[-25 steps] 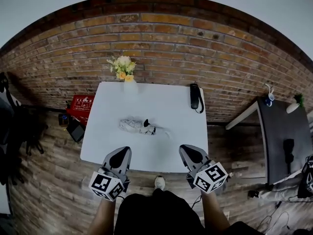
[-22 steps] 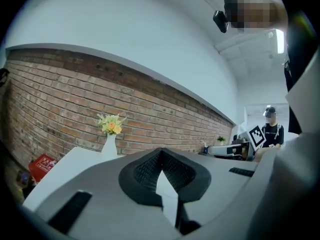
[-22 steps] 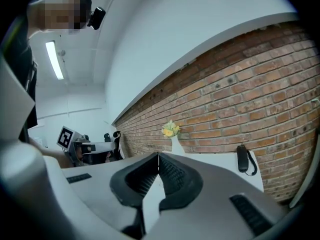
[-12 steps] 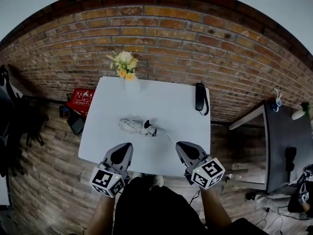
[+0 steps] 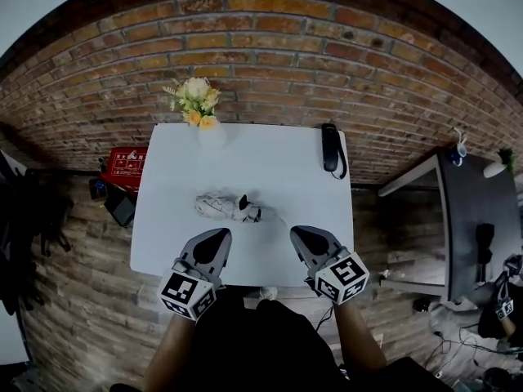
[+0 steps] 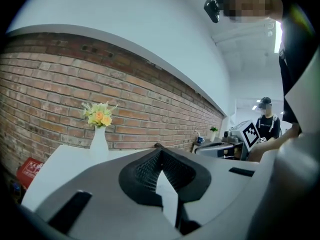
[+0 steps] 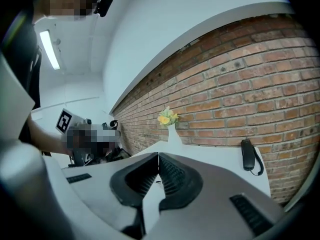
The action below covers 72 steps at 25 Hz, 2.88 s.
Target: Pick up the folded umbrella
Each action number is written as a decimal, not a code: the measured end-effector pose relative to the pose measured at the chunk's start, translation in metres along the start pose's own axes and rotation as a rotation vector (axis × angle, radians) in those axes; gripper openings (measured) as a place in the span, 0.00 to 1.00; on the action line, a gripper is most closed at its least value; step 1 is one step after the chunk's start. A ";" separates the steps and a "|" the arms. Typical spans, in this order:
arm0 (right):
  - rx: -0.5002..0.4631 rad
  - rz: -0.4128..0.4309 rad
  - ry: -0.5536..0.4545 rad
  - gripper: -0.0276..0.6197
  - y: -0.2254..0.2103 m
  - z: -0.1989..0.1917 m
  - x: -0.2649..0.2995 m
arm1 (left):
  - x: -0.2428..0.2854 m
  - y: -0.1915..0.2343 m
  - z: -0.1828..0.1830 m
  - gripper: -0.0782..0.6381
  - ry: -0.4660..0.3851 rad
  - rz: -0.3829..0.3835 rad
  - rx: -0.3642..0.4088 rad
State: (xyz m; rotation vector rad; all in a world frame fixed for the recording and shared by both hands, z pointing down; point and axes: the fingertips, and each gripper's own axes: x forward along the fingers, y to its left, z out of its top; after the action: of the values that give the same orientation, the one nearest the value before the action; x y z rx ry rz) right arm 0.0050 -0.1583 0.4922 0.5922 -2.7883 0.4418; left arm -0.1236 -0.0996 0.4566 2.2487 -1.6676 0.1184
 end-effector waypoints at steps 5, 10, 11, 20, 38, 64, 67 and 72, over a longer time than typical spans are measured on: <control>-0.025 -0.048 0.039 0.08 -0.002 -0.011 0.012 | 0.015 0.000 -0.012 0.12 0.041 -0.055 0.011; -0.020 -0.091 0.065 0.08 -0.008 -0.020 0.015 | 0.047 -0.004 -0.030 0.12 0.148 -0.129 0.174; -0.022 -0.101 0.072 0.08 -0.009 -0.023 0.015 | 0.054 -0.006 -0.034 0.12 0.168 -0.153 0.207; 0.013 -0.204 0.096 0.08 -0.021 -0.045 0.013 | 0.115 -0.023 -0.079 0.12 0.340 -0.332 0.483; 0.047 -0.294 0.221 0.08 -0.043 -0.093 0.033 | 0.170 -0.023 -0.171 0.22 0.649 -0.523 0.856; 0.143 -0.362 0.209 0.08 -0.048 -0.113 0.006 | 0.193 -0.004 -0.235 0.42 0.995 -0.586 0.984; 0.147 -0.364 0.207 0.08 -0.049 -0.113 0.004 | 0.193 -0.003 -0.236 0.42 1.022 -0.589 0.971; 0.149 -0.369 0.203 0.08 -0.049 -0.115 0.002 | 0.194 -0.002 -0.238 0.41 1.069 -0.612 0.929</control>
State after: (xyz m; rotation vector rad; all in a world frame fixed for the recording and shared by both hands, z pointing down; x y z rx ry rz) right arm 0.0454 -0.1626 0.6101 1.0107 -2.3974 0.5933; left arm -0.0306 -0.2009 0.7312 2.3278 -0.3062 1.8240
